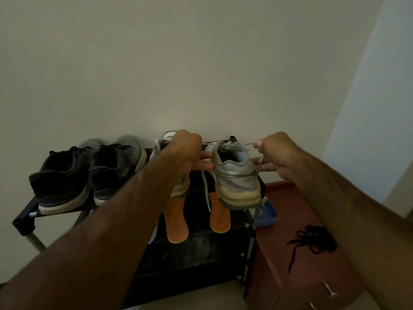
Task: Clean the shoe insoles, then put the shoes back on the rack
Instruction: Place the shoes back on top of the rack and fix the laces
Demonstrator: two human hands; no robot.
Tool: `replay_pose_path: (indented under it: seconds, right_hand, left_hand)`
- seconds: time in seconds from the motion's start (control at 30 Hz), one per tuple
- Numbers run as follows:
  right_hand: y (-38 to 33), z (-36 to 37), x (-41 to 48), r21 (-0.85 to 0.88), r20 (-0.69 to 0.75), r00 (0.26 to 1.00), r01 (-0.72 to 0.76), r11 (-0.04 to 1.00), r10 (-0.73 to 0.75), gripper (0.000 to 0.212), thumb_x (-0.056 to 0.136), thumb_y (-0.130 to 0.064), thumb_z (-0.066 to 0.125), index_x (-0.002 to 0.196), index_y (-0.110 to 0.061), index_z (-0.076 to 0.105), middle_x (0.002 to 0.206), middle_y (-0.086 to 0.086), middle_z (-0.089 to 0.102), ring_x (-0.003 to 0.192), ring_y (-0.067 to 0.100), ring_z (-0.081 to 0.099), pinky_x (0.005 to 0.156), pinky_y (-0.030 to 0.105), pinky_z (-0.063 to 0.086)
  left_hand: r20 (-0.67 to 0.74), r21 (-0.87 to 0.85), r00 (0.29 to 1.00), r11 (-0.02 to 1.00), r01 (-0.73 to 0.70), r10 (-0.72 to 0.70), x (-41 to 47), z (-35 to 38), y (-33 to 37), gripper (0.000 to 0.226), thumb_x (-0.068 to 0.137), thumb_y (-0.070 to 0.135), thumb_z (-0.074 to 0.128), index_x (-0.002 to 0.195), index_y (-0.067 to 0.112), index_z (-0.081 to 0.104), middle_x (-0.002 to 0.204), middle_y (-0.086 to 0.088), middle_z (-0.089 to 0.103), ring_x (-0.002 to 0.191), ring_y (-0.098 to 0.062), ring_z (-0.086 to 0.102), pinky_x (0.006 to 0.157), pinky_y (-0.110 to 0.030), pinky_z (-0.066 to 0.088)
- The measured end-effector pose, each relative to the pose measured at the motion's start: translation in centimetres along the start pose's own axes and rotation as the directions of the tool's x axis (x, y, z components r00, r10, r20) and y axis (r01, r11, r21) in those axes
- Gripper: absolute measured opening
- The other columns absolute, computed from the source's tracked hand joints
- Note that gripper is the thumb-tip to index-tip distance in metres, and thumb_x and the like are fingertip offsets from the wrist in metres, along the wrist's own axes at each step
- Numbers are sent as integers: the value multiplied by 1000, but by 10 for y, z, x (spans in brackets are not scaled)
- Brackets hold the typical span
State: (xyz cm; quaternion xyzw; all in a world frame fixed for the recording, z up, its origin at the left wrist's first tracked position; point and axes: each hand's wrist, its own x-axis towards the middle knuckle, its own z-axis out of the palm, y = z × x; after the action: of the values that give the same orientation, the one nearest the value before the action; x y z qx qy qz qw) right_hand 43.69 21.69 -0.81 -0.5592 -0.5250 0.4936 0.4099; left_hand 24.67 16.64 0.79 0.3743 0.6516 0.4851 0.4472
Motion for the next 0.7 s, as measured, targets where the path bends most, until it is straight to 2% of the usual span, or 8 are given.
replay_pose_path:
  seconds: [0.1, 0.17, 0.23, 0.3, 0.43, 0.53, 0.6, 0.7]
  right_hand:
    - [-2, -6, 0, -67, 81, 996, 41, 997, -35, 15, 101, -2, 54, 103, -3, 69, 91, 10, 66, 71, 25, 71, 55, 33, 60]
    - [-12, -9, -1, -280, 154, 987, 97, 955, -55, 11, 99, -14, 63, 100, -8, 73, 82, 7, 69, 73, 22, 72, 65, 34, 59]
    - [-25, -9, -2, -464, 175, 981, 159, 872, -86, 14, 97, -22, 68, 95, -11, 76, 78, 4, 66, 67, 19, 67, 60, 28, 50]
    - [-37, -5, -3, -536, 207, 973, 198, 821, -100, 17, 96, -24, 68, 92, -10, 78, 75, 2, 62, 58, 14, 59, 53, 24, 40]
    - [-52, 12, -16, -536, 311, 947, 110, 837, 74, 32, 101, -33, 57, 83, -13, 75, 67, -2, 68, 51, 10, 55, 55, 25, 41]
    - [-57, 27, -18, -609, 260, 954, 42, 792, 150, 55, 100, -27, 51, 51, -12, 69, 50, 0, 63, 50, 12, 52, 61, 27, 39]
    - [-54, 30, -19, -663, 248, 957, 56, 746, 149, 49, 100, -20, 50, 55, -7, 65, 49, 3, 61, 51, 14, 57, 65, 28, 43]
    - [-53, 25, -21, -619, 282, 956, 116, 777, 82, 19, 94, -15, 54, 81, -10, 66, 75, 5, 69, 71, 18, 64, 76, 34, 50]
  left_hand:
    - [23, 158, 1000, 987, -23, 20, -5, -3, 0, 22, 105, 5, 40, 115, -7, 55, 101, -23, 69, 73, -37, 72, 65, -40, 64]
    - [53, 252, 998, 968, 1, -14, -7, -9, 4, 24, 106, 16, 40, 101, 1, 58, 77, -11, 62, 50, -25, 63, 47, -30, 55]
    - [68, 350, 998, 936, -28, 4, -10, -11, 11, 28, 105, 22, 43, 90, 9, 63, 65, -3, 55, 40, -13, 49, 38, -19, 38]
    - [104, 447, 993, 889, -99, 58, -16, -8, 18, 25, 102, 18, 49, 88, 9, 67, 62, 0, 56, 37, -10, 43, 37, -18, 30]
    - [264, 621, 955, 734, -274, 133, -32, 12, 31, 22, 101, 14, 55, 88, 6, 71, 53, 3, 65, 31, -8, 44, 33, -18, 30]
    - [413, 703, 895, 566, -430, 167, -44, 26, 37, 30, 102, 5, 47, 80, 14, 64, 33, 9, 50, 25, -4, 41, 32, -16, 34]
    - [490, 722, 857, 477, -501, 159, -52, 26, 39, 30, 103, 7, 44, 91, 18, 70, 45, 8, 59, 29, -4, 48, 37, -17, 40]
    - [553, 693, 818, 456, -558, 159, -60, 10, 36, 28, 104, 12, 47, 118, 14, 71, 85, -10, 72, 46, -14, 64, 48, -26, 52]
